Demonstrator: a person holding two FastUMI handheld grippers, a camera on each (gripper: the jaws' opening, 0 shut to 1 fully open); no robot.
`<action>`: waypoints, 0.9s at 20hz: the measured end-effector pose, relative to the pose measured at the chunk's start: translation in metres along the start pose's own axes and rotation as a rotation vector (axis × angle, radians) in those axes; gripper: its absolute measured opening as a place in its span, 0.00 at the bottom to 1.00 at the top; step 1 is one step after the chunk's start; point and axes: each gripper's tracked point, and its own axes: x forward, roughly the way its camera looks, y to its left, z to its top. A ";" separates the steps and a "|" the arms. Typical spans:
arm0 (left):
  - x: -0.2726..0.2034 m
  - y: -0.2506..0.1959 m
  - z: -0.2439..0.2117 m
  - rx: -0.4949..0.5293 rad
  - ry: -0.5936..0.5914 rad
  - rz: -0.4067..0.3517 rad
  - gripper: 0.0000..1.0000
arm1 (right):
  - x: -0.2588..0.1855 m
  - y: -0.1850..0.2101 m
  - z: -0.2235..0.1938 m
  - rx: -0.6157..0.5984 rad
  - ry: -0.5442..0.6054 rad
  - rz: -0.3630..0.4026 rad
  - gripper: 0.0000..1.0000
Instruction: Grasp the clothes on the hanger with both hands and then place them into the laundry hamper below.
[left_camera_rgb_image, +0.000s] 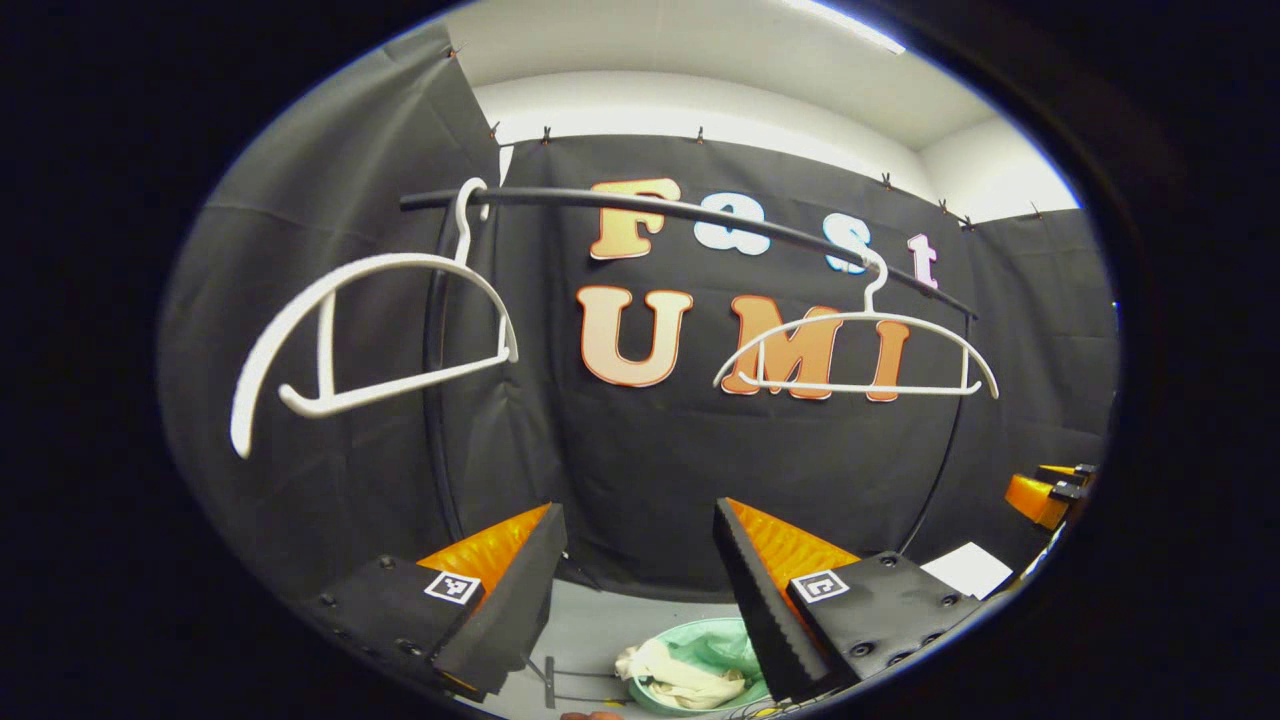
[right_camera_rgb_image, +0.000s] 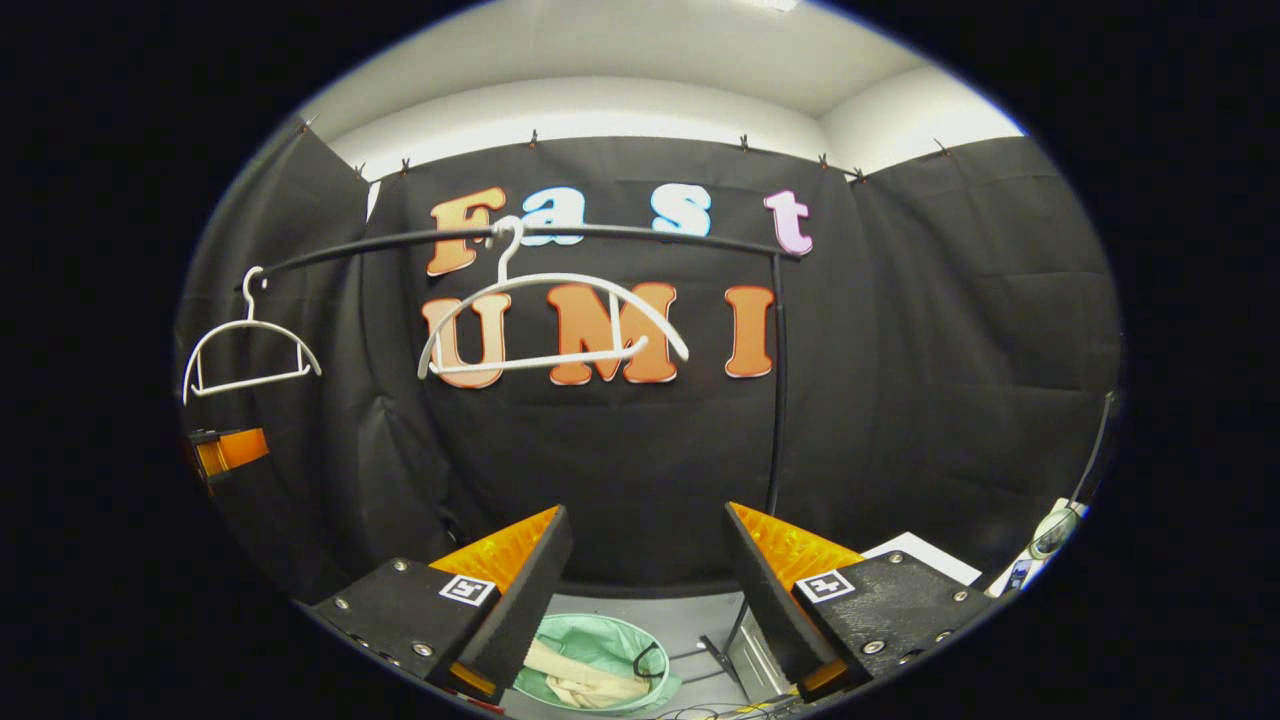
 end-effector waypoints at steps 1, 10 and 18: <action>-0.001 0.000 0.007 0.012 -0.014 0.000 0.94 | -0.002 0.000 0.009 -0.006 -0.010 0.003 0.98; -0.001 0.003 0.049 0.035 -0.125 0.019 0.97 | -0.013 -0.006 0.042 -0.029 -0.086 -0.017 0.94; 0.002 0.011 0.028 0.021 -0.097 0.022 0.94 | -0.014 -0.002 0.033 -0.019 -0.063 -0.027 0.94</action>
